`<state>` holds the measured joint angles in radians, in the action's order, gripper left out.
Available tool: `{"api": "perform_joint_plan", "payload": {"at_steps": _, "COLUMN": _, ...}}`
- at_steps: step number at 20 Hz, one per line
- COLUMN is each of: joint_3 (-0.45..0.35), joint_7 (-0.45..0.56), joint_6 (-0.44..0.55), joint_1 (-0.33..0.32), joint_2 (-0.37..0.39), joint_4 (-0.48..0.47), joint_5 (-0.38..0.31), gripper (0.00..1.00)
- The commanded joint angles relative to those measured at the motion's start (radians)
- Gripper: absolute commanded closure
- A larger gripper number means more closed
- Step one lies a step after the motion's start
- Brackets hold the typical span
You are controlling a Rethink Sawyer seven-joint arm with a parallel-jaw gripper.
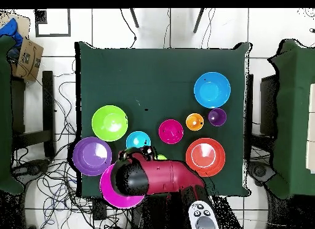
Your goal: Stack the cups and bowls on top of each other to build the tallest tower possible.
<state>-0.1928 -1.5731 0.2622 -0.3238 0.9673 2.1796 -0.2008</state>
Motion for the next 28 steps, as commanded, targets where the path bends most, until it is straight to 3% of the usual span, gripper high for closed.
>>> {"api": "perform_joint_plan", "payload": {"at_steps": 1, "joint_3": -0.098, "joint_7": -0.024, "joint_6": 0.069, "joint_1": -0.029, "joint_2": -0.021, "joint_4": -0.031, "joint_5": -0.021, "gripper": 0.0}}
{"api": "perform_joint_plan", "payload": {"at_steps": 9, "joint_3": -0.132, "joint_7": -0.052, "joint_6": 0.042, "joint_1": -0.109, "joint_2": 0.027, "joint_4": 0.019, "joint_5": 0.009, "gripper": 0.0}}
{"api": "perform_joint_plan", "payload": {"at_steps": 15, "joint_3": -0.167, "joint_7": -0.074, "joint_6": 0.095, "joint_1": -0.153, "joint_2": 0.083, "joint_4": 0.029, "joint_5": 0.068, "gripper": 0.0}}
{"api": "perform_joint_plan", "payload": {"at_steps": 18, "joint_3": -0.109, "joint_7": -0.141, "joint_6": 0.142, "joint_1": -0.135, "joint_2": 0.144, "joint_4": 0.055, "joint_5": 0.122, "gripper": 0.0}}
{"api": "perform_joint_plan", "payload": {"at_steps": 22, "joint_3": -0.052, "joint_7": -0.178, "joint_6": 0.164, "joint_1": -0.117, "joint_2": 0.167, "joint_4": 0.034, "joint_5": 0.152, "gripper": 0.0}}
{"api": "perform_joint_plan", "payload": {"at_steps": 28, "joint_3": 0.026, "joint_7": -0.226, "joint_6": 0.143, "joint_1": -0.067, "joint_2": 0.142, "joint_4": -0.001, "joint_5": 0.153, "gripper": 0.0}}
